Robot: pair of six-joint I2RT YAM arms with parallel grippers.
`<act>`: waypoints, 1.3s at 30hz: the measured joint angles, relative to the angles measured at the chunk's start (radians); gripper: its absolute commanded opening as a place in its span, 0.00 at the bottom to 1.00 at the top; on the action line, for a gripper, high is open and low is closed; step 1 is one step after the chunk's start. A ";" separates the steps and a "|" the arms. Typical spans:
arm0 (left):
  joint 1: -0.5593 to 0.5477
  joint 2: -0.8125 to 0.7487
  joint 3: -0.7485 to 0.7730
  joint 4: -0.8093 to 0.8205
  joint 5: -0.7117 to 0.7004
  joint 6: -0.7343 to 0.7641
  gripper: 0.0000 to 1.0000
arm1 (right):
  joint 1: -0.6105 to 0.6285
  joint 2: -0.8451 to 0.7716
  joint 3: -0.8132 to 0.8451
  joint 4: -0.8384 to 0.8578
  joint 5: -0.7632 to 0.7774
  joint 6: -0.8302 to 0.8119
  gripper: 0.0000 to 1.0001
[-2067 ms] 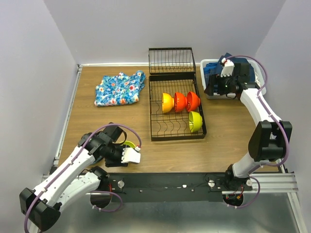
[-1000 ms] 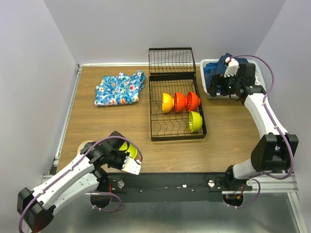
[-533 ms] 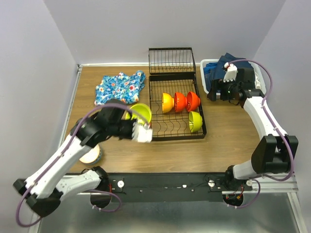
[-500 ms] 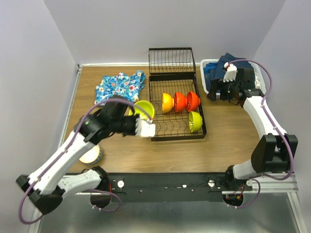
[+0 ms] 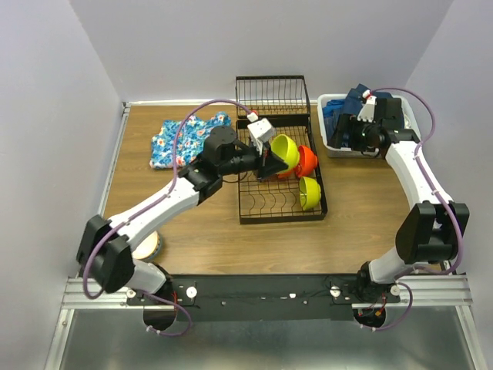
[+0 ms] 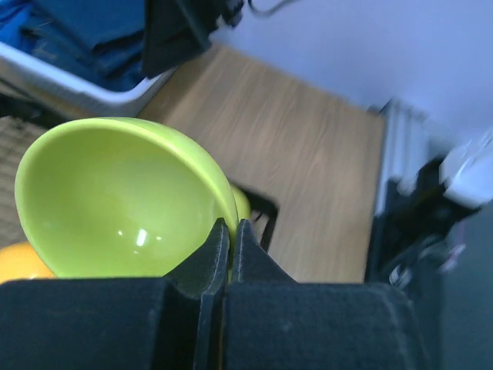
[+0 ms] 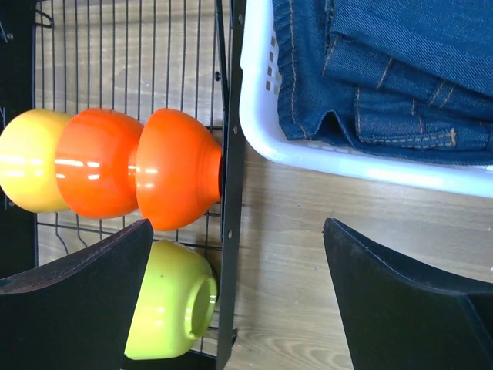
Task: Load the bowls into the dish rack
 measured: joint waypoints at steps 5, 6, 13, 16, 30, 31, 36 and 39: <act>0.000 0.150 -0.100 0.417 0.042 -0.335 0.00 | 0.000 0.012 0.005 -0.028 0.012 0.026 1.00; 0.002 0.182 -0.126 0.473 0.042 -0.393 0.00 | 0.000 0.021 0.005 -0.031 0.018 0.030 1.00; 0.044 0.306 -0.244 0.749 0.052 -0.709 0.00 | 0.000 0.056 0.005 -0.032 0.046 0.036 1.00; 0.062 0.334 -0.269 0.873 0.051 -0.811 0.00 | 0.000 0.067 0.005 -0.035 0.056 0.035 1.00; 0.036 0.424 -0.356 1.150 0.031 -1.019 0.00 | 0.000 0.136 0.005 -0.044 0.097 0.009 1.00; 0.036 0.437 -0.354 1.155 0.032 -1.029 0.00 | 0.000 0.136 0.005 -0.043 0.098 0.006 1.00; 0.036 0.513 -0.349 1.162 0.029 -1.078 0.00 | 0.000 0.136 0.005 -0.044 0.104 0.002 1.00; 0.035 0.535 -0.349 1.160 0.026 -1.097 0.00 | 0.000 0.136 0.002 -0.043 0.105 -0.001 1.00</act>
